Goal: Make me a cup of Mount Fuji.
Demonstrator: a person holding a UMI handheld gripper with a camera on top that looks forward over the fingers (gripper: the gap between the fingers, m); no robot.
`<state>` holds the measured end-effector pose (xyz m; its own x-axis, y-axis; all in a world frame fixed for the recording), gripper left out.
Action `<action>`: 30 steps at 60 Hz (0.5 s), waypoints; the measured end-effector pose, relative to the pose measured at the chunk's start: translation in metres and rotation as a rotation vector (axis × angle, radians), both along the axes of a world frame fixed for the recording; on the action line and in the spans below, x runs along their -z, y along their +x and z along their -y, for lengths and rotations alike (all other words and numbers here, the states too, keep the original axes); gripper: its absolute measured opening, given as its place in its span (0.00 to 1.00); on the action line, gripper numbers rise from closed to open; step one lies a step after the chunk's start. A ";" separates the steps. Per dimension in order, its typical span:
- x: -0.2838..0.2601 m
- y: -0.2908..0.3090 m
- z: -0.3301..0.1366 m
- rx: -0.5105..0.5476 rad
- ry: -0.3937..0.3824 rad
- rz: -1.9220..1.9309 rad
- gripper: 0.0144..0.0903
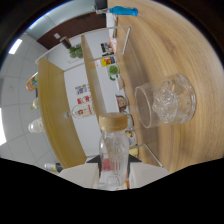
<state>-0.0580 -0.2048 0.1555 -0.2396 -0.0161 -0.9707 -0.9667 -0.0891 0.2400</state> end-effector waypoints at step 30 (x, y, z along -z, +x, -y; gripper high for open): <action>-0.007 -0.005 0.000 -0.020 0.028 -0.212 0.34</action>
<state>-0.0625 -0.2051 0.1621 -0.4387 0.0033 -0.8986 -0.8927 -0.1168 0.4353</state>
